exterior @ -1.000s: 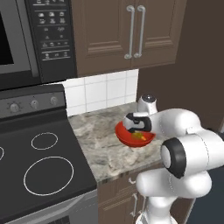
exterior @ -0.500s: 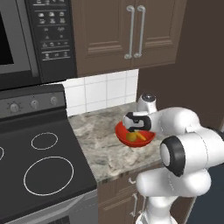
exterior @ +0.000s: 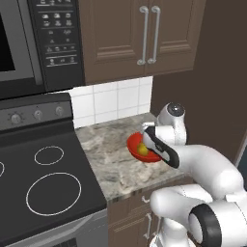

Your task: Take the lemon, peach, and carrot from the freezer and place them in the bowl on the counter.

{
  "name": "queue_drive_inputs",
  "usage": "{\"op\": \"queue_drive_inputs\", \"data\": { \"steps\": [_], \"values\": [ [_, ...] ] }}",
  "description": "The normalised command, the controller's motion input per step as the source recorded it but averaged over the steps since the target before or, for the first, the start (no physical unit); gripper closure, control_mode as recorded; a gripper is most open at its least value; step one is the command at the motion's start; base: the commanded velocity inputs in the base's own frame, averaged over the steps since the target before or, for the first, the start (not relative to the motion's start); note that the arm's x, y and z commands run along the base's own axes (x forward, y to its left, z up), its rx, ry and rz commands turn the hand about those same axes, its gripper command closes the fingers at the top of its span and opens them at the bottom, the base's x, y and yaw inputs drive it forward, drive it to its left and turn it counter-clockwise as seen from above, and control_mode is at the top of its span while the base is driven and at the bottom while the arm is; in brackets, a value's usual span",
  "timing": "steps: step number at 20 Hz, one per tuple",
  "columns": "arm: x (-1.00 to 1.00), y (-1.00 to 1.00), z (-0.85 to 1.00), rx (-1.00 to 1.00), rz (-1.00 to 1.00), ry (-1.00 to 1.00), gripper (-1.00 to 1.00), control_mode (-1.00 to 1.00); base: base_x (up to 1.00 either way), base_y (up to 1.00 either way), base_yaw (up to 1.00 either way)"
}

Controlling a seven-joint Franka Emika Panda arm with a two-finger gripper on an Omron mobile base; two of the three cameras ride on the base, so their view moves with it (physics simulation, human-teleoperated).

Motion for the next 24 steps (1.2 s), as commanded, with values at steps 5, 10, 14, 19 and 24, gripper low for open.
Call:
{"op": "queue_drive_inputs", "data": {
  "steps": [5, 10, 14, 19, 24],
  "values": [
    [-0.48, 0.0, 1.0, 0.0, 0.0, -0.07, -1.0, -1.0, 0.0, 0.0, 0.0],
    [-0.68, 0.02, 0.85, 0.0, 0.0, -0.02, -1.0, -1.0, 0.0, 0.0, 0.0],
    [-0.83, 0.16, 0.6, 0.0, 0.0, 0.0, -1.0, -1.0, 0.0, 0.0, 0.0],
    [-0.86, 0.08, 0.47, 0.0, 0.0, 0.01, -1.0, -1.0, 0.0, 0.0, 0.0],
    [-0.69, 0.09, 0.33, 0.0, 0.17, 0.01, -1.0, -1.0, 0.0, 0.0, 0.0]
  ]
}}
